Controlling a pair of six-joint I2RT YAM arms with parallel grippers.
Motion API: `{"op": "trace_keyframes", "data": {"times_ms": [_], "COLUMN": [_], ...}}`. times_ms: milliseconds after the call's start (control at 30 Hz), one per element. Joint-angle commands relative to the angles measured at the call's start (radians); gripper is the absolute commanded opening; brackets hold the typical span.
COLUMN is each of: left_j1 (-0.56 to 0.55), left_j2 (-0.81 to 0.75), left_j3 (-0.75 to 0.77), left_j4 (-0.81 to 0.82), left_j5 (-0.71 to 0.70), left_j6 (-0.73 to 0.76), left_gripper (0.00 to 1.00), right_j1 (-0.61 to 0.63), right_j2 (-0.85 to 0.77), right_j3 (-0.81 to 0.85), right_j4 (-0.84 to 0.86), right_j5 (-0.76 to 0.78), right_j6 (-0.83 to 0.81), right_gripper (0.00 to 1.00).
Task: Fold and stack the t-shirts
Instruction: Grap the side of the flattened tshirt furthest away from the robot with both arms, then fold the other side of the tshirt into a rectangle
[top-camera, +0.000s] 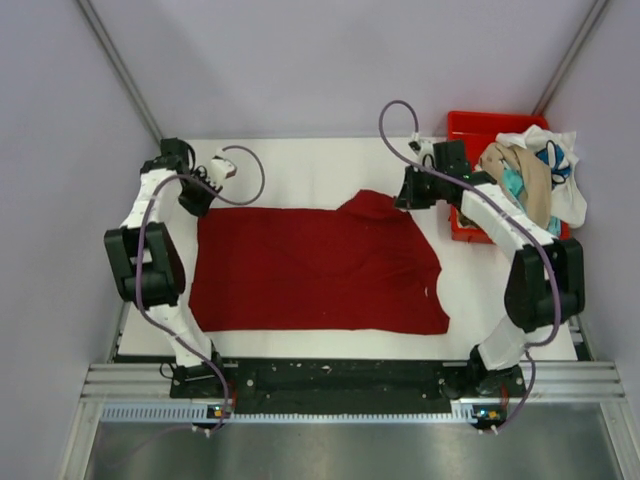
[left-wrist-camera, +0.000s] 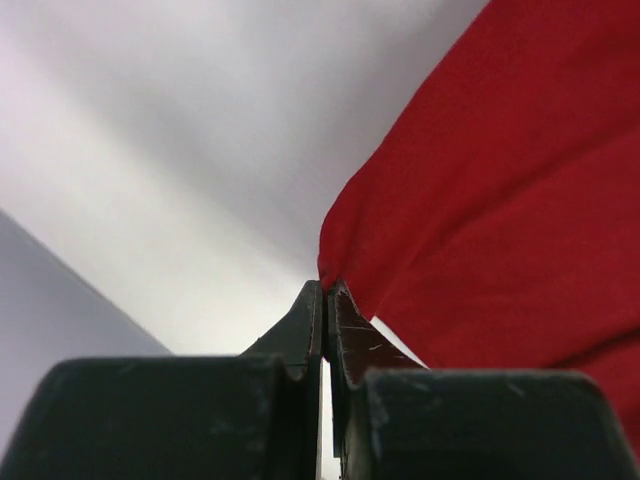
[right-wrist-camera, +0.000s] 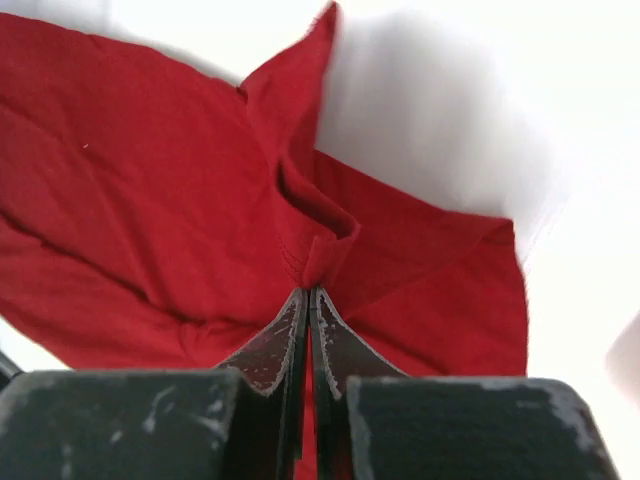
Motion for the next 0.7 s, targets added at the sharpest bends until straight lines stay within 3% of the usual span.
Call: {"op": "trace_keyframes", "data": {"times_ms": [0, 267, 400, 667], "left_j1": [0.004, 0.008, 0.014, 0.023], "left_j2": [-0.248, -0.549, -0.551, -0.477], "left_j3": [-0.200, -0.622, -0.683, -0.682], "left_j4": [0.032, 0.069, 0.080, 0.172], "left_j5": [0.025, -0.044, -0.107, -0.217], "left_j6": [0.050, 0.206, 0.225, 0.225], "left_gripper": [0.00, 0.00, 0.00, 0.00], "right_j1": [0.012, 0.015, 0.014, 0.014], "right_j2": [-0.272, -0.579, -0.653, -0.652], "right_j3": [-0.144, -0.459, -0.590, -0.639], "right_j4": [0.024, -0.120, -0.122, -0.137], "right_j5": [-0.016, 0.016, 0.034, 0.065], "right_j6": [0.050, 0.135, 0.180, 0.202], "right_gripper": [0.00, 0.00, 0.00, 0.00]}}
